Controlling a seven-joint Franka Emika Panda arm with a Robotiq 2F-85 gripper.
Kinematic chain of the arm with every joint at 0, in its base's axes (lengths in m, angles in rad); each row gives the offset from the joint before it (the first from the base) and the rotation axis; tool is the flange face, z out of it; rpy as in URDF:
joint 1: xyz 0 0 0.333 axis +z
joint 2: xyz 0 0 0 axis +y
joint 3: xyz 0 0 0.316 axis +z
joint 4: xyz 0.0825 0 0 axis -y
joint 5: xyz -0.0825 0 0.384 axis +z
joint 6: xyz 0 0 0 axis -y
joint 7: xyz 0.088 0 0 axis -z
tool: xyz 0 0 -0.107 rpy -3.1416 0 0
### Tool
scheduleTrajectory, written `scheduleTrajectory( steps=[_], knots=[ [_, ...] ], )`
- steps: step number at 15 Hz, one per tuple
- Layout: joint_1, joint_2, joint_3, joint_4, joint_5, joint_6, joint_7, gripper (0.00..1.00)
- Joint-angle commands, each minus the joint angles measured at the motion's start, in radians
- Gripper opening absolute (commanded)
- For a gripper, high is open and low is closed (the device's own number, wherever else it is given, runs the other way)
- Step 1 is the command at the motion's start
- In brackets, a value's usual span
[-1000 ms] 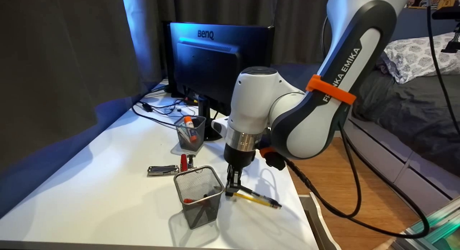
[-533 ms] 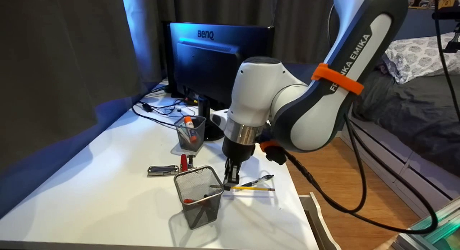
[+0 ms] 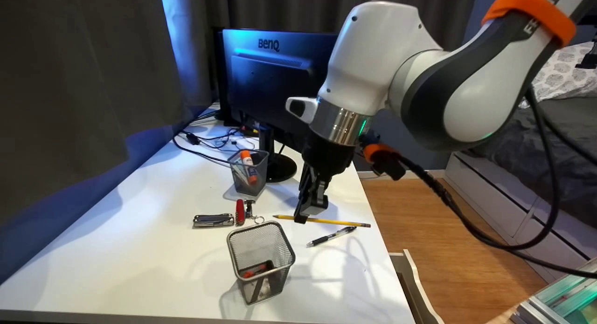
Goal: Pick up the yellow pencil and put it in the gray pencil holder
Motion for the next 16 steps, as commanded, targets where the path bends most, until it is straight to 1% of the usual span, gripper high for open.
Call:
scheduleTrajectory(
  steps=[1,2,3,5,6,7,11,13,16],
  knots=[
    [-0.057,-0.142,0.049,-0.126,0.005,0.002,0.004,0.02],
    [-0.054,-0.163,0.038,-0.14,-0.006,-0.004,0.029,0.02],
    [-0.066,-0.171,0.044,-0.148,-0.006,0.012,0.029,0.02],
    [-0.086,-0.19,0.056,-0.162,-0.018,0.063,0.004,0.02],
    [-0.092,-0.201,0.061,-0.166,-0.028,0.107,-0.007,0.02],
    [-0.069,-0.209,0.042,-0.168,-0.026,0.163,-0.025,0.02],
    [-0.089,-0.215,0.091,-0.184,-0.012,0.401,-0.074,0.02],
    [-0.122,-0.182,0.14,-0.18,-0.024,0.543,-0.067,0.02],
    [-0.158,-0.083,0.182,-0.165,-0.077,0.775,-0.05,0.02]
  ],
)
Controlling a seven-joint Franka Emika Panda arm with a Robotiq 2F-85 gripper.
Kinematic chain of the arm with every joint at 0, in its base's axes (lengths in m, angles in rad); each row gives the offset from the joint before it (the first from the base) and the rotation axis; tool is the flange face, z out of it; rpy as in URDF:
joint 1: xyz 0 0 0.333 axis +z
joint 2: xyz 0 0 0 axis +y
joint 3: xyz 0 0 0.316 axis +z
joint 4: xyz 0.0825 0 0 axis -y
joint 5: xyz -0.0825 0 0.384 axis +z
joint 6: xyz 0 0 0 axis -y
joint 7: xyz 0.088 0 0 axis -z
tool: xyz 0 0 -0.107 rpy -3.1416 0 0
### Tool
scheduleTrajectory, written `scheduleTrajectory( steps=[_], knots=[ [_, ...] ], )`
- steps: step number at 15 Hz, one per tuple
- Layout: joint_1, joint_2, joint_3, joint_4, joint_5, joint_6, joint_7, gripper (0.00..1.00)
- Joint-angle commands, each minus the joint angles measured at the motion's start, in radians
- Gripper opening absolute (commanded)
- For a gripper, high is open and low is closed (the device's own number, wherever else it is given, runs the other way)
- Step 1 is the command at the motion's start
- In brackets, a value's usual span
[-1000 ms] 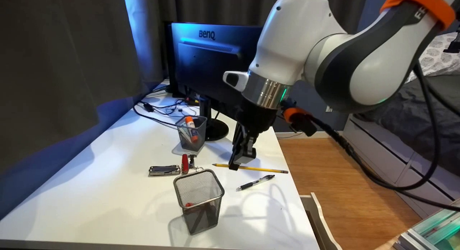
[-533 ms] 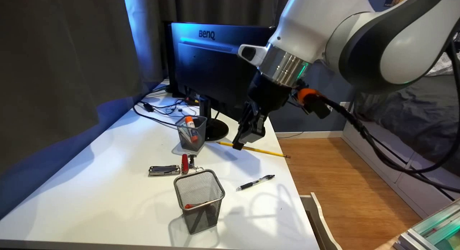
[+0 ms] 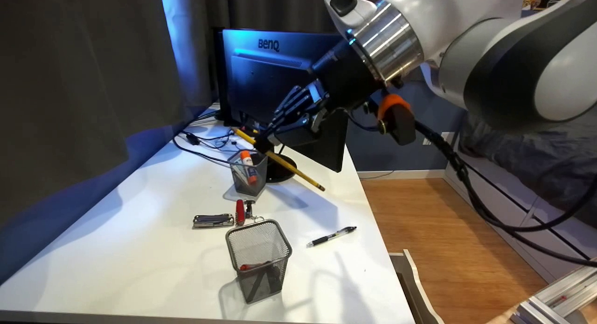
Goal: Pick up the yellow pencil and put it in the gray pencil holder
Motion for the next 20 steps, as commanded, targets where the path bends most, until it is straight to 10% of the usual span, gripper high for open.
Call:
scheduleTrajectory(
  steps=[1,8,20],
  knots=[
    [-0.074,0.128,0.058,0.016,-0.1,0.268,0.009,0.02],
    [-0.147,0.444,0.046,0.146,-0.354,0.66,0.01,0.02],
    [-0.152,0.716,0.026,0.365,-0.547,0.72,0.064,0.02]
  ],
)
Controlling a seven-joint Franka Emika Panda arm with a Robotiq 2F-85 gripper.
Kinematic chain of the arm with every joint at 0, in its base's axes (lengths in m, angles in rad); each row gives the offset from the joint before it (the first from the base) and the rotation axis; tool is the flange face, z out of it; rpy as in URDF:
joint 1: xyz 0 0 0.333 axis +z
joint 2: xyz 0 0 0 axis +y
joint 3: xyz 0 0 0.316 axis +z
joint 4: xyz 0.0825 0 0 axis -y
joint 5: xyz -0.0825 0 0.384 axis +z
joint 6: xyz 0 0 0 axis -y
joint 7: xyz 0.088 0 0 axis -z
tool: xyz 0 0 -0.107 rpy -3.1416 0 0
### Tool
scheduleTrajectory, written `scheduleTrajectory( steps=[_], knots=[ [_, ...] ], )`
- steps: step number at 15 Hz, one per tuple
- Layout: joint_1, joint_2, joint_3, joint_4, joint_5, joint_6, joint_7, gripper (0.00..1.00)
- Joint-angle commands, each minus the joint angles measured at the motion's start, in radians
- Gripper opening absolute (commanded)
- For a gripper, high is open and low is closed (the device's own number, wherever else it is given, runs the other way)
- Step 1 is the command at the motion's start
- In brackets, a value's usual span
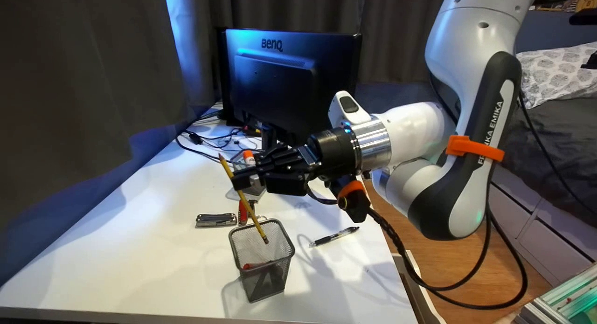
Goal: Pick up the yellow pencil and put it in the gray pencil holder
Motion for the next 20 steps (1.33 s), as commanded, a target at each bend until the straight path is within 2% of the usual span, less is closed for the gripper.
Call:
scheduleTrajectory(
  steps=[1,4,5,6,8,15,17,20],
  knots=[
    [-0.001,0.073,-0.009,0.082,-0.065,0.016,0.041,0.02],
    [-0.001,0.095,-0.015,0.098,-0.066,0.003,0.05,0.04],
    [-0.001,0.101,-0.015,0.102,-0.065,0.004,0.051,0.34],
    [-0.002,0.101,-0.017,0.101,-0.068,-0.001,0.054,0.35],
    [-0.003,0.095,-0.02,0.092,-0.06,-0.002,0.049,0.47],
    [-0.003,-0.014,-0.02,0.015,-0.017,-0.039,0.045,0.96],
    [-0.004,-0.093,-0.014,-0.043,0.025,-0.104,0.069,1.0],
    [-0.012,-0.228,0.006,-0.133,0.089,-0.264,0.131,1.0]
  ],
)
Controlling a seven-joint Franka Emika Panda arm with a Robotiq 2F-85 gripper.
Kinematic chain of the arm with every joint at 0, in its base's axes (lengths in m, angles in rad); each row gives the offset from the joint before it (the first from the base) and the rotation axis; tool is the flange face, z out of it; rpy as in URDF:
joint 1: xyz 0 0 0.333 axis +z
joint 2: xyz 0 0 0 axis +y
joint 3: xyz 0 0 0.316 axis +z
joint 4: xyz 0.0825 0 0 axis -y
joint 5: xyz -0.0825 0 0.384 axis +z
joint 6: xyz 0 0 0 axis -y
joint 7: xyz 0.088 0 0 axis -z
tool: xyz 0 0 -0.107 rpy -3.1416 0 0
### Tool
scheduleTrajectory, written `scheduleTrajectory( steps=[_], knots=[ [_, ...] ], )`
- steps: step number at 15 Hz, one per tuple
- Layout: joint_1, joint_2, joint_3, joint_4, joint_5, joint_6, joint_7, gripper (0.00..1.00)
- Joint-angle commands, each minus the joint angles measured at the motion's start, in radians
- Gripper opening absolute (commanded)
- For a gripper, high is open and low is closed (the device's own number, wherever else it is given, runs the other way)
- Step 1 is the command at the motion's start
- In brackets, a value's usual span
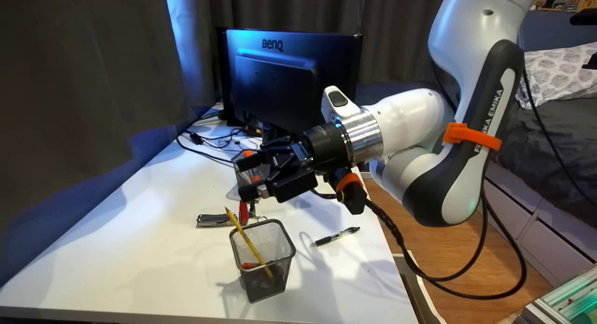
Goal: Pick up the yellow pencil and put it in the gray pencil holder
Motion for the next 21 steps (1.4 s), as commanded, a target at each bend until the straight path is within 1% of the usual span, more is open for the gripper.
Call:
scheduleTrajectory(
  steps=[1,5,6,8,9,11,13,16,21],
  knots=[
    [-0.018,-0.214,0.028,-0.153,0.081,-0.197,0.087,1.0],
    [-0.071,-0.377,0.112,-0.234,0.091,-0.443,0.197,1.0],
    [-0.077,-0.414,0.119,-0.242,0.057,-0.506,0.261,1.0],
    [-0.134,-0.46,0.191,-0.26,0.022,-0.635,0.345,1.0],
    [-0.17,-0.469,0.239,-0.264,0.003,-0.687,0.378,1.0],
    [-0.241,-0.477,0.332,-0.272,-0.004,-0.759,0.412,1.0],
    [-0.308,-0.477,0.415,-0.279,0.013,-0.791,0.417,1.0],
    [-0.37,-0.515,0.468,-0.294,0.045,-0.771,0.438,1.0],
    [-0.48,-0.555,0.569,-0.306,0.038,-0.785,0.459,1.0]
  ],
)
